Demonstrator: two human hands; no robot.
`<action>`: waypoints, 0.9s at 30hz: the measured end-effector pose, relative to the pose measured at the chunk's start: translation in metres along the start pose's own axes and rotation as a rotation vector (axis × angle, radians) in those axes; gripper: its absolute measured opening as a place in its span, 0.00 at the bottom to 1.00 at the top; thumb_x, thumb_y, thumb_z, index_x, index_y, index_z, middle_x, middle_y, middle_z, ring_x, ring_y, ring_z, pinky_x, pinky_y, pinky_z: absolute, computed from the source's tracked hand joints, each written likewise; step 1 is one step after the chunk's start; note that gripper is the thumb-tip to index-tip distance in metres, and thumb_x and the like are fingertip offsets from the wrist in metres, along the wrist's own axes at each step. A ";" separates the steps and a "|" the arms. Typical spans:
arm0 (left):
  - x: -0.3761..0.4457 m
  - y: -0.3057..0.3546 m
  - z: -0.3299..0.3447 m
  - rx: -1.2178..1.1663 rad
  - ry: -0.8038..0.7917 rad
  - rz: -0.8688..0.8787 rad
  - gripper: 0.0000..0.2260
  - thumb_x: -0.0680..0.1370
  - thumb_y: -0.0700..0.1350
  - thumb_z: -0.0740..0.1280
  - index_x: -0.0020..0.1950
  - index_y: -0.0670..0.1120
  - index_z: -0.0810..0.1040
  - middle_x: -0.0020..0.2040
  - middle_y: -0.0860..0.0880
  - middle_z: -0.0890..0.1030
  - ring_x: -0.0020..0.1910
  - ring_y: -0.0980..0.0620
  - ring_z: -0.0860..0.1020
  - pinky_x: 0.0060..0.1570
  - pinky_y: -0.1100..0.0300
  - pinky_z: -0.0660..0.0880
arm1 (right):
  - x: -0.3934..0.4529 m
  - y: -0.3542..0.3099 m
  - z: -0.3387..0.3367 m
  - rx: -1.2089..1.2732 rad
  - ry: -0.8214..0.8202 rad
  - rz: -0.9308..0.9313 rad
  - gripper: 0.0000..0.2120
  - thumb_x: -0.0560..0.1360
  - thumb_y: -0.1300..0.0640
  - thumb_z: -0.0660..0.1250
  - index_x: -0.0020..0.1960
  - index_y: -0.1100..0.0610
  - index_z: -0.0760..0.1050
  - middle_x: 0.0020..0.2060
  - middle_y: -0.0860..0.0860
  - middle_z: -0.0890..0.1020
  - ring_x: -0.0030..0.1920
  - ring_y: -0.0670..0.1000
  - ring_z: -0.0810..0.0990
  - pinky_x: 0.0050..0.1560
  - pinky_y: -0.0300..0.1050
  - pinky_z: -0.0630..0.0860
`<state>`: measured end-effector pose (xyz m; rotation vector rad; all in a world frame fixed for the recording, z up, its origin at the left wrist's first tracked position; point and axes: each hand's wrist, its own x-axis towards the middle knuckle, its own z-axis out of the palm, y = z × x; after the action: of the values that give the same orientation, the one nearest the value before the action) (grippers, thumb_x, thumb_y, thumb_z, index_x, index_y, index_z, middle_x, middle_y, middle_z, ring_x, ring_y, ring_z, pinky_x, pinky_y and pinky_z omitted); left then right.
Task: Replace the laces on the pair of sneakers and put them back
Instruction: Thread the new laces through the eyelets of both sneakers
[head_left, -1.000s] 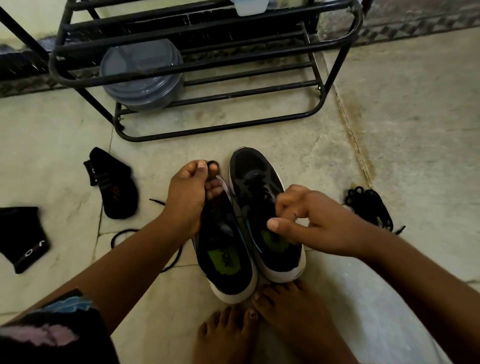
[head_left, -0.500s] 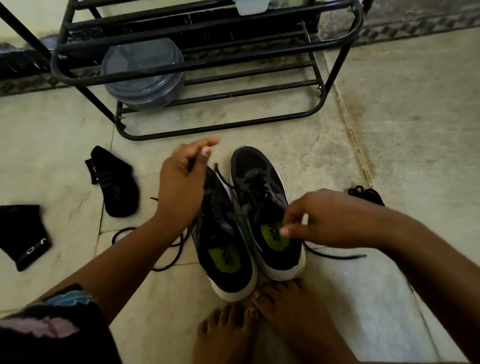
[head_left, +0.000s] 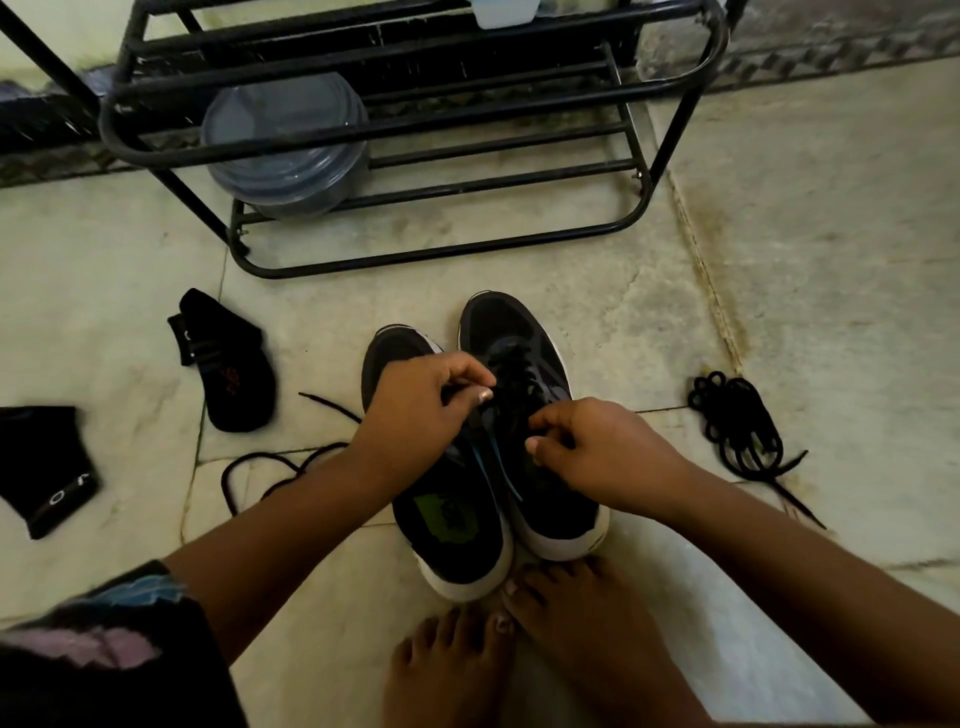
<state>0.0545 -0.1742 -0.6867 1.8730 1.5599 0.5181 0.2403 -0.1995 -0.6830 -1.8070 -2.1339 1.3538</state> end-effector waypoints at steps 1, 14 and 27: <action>0.000 -0.001 0.001 0.046 -0.024 0.045 0.05 0.75 0.40 0.69 0.48 0.47 0.83 0.43 0.54 0.82 0.42 0.62 0.78 0.46 0.74 0.72 | 0.000 0.000 0.000 0.001 0.000 0.000 0.15 0.79 0.49 0.61 0.63 0.51 0.74 0.40 0.49 0.83 0.35 0.44 0.76 0.34 0.36 0.67; -0.006 0.003 0.012 0.382 -0.160 0.167 0.10 0.80 0.47 0.61 0.57 0.48 0.78 0.53 0.50 0.77 0.54 0.53 0.72 0.54 0.56 0.72 | 0.001 -0.005 0.007 -0.157 0.054 -0.059 0.11 0.79 0.49 0.60 0.55 0.54 0.75 0.40 0.51 0.79 0.38 0.50 0.76 0.35 0.41 0.69; -0.002 0.002 0.015 0.288 -0.113 0.134 0.07 0.78 0.46 0.64 0.51 0.51 0.81 0.49 0.54 0.79 0.51 0.55 0.74 0.52 0.58 0.72 | 0.001 -0.009 0.013 -0.168 0.094 -0.072 0.12 0.80 0.55 0.56 0.59 0.55 0.73 0.43 0.54 0.79 0.41 0.54 0.78 0.40 0.46 0.75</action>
<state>0.0653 -0.1794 -0.6962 2.1944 1.5041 0.2485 0.2262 -0.2054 -0.6860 -1.7895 -2.3005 1.0808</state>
